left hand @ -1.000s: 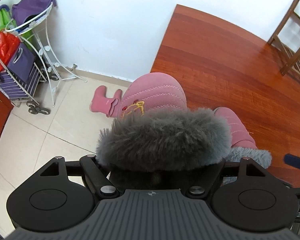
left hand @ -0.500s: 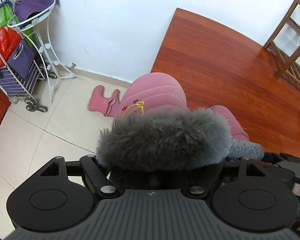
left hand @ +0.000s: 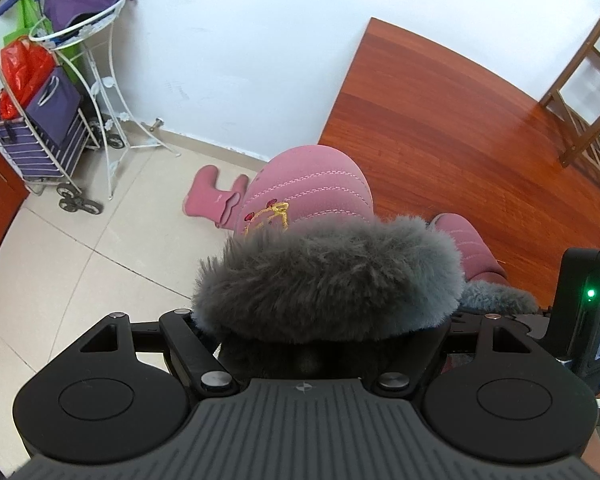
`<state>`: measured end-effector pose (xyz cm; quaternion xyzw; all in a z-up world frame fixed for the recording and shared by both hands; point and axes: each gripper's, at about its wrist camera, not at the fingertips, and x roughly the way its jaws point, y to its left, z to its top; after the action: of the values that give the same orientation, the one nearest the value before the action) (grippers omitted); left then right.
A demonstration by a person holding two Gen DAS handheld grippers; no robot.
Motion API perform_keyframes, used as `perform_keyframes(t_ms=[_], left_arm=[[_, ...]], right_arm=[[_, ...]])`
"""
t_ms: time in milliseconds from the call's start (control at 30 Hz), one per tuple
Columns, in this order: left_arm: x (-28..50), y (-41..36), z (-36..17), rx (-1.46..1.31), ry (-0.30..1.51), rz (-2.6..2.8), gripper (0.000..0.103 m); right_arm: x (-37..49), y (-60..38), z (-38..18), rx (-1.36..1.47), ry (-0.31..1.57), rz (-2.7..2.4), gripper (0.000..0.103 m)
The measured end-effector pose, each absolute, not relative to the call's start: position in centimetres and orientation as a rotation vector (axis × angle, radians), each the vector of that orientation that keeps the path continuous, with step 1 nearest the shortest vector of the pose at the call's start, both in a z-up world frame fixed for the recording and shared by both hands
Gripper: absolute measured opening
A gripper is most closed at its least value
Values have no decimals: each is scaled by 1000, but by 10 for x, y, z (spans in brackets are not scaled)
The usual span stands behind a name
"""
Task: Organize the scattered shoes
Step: 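Carry both pink slippers toward the shoe rack with both tools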
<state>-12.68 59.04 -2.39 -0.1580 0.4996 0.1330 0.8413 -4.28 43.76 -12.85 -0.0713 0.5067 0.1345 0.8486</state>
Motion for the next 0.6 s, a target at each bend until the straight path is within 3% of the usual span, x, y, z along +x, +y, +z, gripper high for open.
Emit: perform_keyframes(t_ms=[600], left_arm=[[-120,590,-24,-328,1063,267,77]], right_arm=[[-42,426,-129,-127,1061,283,100]])
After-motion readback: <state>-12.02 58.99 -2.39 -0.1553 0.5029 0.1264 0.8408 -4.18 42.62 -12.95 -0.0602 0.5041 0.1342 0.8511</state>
